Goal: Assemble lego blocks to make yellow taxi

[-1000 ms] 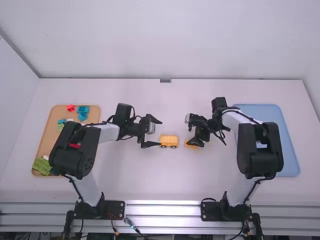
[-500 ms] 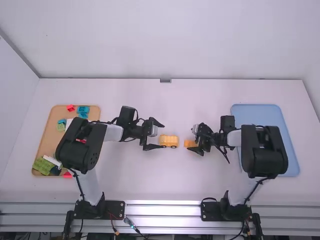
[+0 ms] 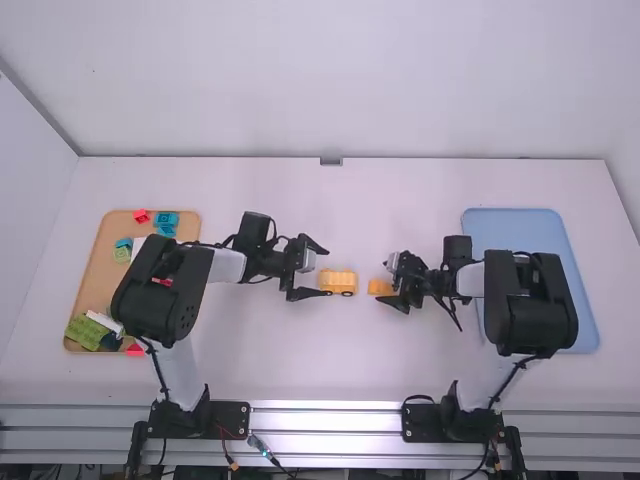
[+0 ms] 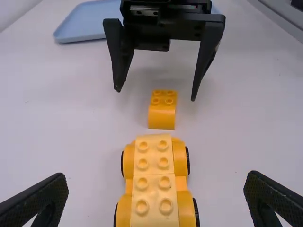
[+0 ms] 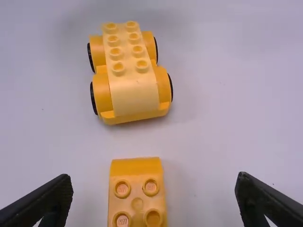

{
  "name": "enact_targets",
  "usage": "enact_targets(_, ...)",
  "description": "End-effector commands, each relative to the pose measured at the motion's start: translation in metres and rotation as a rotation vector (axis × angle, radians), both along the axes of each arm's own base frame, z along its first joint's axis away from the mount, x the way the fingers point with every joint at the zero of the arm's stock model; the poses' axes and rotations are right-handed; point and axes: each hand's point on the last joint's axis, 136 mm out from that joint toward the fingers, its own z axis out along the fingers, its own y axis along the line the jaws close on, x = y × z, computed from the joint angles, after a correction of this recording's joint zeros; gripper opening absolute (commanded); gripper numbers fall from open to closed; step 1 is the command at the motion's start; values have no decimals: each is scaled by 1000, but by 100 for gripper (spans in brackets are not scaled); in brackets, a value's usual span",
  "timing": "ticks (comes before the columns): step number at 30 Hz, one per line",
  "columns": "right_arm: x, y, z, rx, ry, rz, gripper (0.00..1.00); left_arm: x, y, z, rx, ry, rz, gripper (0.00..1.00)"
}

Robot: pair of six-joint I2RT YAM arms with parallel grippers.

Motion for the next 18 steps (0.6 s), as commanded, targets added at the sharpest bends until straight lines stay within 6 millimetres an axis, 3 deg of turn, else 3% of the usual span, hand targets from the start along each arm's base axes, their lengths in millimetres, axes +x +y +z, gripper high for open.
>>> enact_targets(1, -6, -1, -1, 29, 8, 6, 91, -9, -5, 0, -22, 27, -30, 99)
enact_targets(12, -11, -4, -15, -32, 36, -20, 91, -9, -5, 0, -23, 25, -31, 99)
enact_targets(18, -3, -10, -19, 28, 27, -39, 91, -10, -5, 0, -23, 25, -31, 99)
